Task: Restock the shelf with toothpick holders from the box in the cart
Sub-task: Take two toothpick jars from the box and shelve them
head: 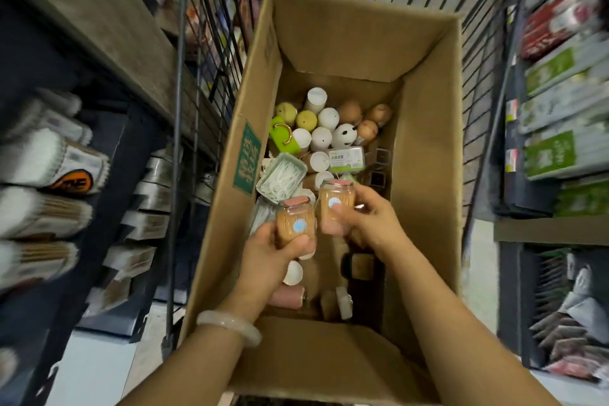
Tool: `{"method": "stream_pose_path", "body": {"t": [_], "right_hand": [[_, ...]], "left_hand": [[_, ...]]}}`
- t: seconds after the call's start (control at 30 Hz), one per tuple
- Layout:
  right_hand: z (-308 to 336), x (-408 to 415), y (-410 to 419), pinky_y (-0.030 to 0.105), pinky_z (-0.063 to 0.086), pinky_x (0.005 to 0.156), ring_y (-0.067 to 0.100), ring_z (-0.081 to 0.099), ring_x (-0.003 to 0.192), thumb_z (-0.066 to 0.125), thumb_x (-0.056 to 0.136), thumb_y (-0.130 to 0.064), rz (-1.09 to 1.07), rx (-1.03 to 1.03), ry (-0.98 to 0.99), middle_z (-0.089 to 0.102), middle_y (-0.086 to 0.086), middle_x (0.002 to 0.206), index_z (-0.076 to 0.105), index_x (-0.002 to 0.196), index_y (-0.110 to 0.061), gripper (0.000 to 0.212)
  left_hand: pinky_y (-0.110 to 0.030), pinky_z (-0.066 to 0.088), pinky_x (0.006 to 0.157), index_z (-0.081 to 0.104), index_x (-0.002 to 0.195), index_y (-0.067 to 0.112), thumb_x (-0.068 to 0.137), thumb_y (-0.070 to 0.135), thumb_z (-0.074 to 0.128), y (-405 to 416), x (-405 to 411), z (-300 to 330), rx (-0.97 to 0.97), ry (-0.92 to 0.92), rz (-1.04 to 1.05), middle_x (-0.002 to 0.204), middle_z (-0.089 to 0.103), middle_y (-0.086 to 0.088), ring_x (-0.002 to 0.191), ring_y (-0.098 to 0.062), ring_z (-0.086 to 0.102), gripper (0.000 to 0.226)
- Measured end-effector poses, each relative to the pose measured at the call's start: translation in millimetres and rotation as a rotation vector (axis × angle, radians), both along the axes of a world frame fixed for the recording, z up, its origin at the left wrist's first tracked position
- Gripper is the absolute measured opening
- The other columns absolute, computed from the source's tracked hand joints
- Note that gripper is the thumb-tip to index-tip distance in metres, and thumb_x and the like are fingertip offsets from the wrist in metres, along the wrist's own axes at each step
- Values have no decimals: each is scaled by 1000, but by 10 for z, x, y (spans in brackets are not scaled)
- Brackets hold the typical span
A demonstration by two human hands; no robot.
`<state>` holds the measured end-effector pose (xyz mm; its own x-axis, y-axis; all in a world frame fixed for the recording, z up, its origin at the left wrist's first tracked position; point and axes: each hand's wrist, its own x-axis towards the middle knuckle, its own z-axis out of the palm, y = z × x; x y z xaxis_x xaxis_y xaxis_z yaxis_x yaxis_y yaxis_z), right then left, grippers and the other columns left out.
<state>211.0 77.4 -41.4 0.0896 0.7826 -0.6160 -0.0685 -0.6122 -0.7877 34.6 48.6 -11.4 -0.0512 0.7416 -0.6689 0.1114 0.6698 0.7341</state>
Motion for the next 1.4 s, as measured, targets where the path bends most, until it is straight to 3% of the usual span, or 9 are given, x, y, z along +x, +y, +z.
{"method": "stream_pose_path", "body": {"t": [0.2,0.33,0.4,0.57,0.73,0.97,1.13,1.3,1.4], "right_hand": [[819,131,-381,15,49,59,12,61,79,67,83,-5,204,154,6,65,17,106,64,105,-11,23],[1269,92,-692,28,54,78,16,64,91,68,82,-7,261,249,23,66,11,107,66,101,-17,22],[1497,25,-840,35,54,86,20,64,97,70,81,-11,304,279,20,67,9,107,67,98,-20,19],[2066,-244,-1189,39,55,83,22,67,96,72,76,-23,435,375,37,69,7,106,67,100,-21,24],[2573,-722,-1472,33,57,77,19,67,94,73,65,-33,589,491,23,68,6,105,68,102,-20,39],[3128,-1694,-1976,29,56,77,11,66,85,74,68,-14,740,682,122,71,0,93,68,97,-23,30],[3372,-2598,-2496,23,53,66,9,67,81,74,70,-16,854,756,191,73,-5,87,67,100,-14,31],[3561,-3616,-3101,31,57,72,16,69,83,72,77,-6,897,762,271,71,2,92,68,95,-15,21],[3662,-4131,-3409,35,58,76,22,69,88,74,76,-8,917,805,286,70,10,101,69,98,-15,24]], "left_hand": [[-15,53,68,64,102,16,81,7,70,-297,-9,475,111,-96,43,96,70,0,83,-9,66,23],[-23,55,66,63,109,16,80,14,71,-702,-117,883,172,-168,73,100,72,0,84,-9,69,30],[-32,55,81,63,109,16,78,17,72,-914,-220,1078,216,-180,69,104,72,-2,95,-15,68,32],[-39,52,92,64,114,12,62,28,76,-1460,-519,1593,347,-182,132,108,71,-5,103,-22,66,56],[-31,53,87,64,109,15,71,15,76,-1989,-931,2019,453,-133,270,103,72,0,99,-17,67,39],[-37,52,89,65,110,13,56,22,88,-2776,-1769,2486,641,-77,439,105,72,-4,102,-23,67,59],[-33,53,86,68,102,16,57,24,88,-3486,-2546,2721,729,26,531,99,74,0,96,-18,69,50],[-15,51,70,68,95,17,75,2,73,-4234,-3389,3017,782,101,599,86,74,7,80,-4,68,25],[-24,52,81,69,103,18,59,30,82,-4607,-3869,3154,797,169,603,100,73,3,95,-11,67,47]]}}
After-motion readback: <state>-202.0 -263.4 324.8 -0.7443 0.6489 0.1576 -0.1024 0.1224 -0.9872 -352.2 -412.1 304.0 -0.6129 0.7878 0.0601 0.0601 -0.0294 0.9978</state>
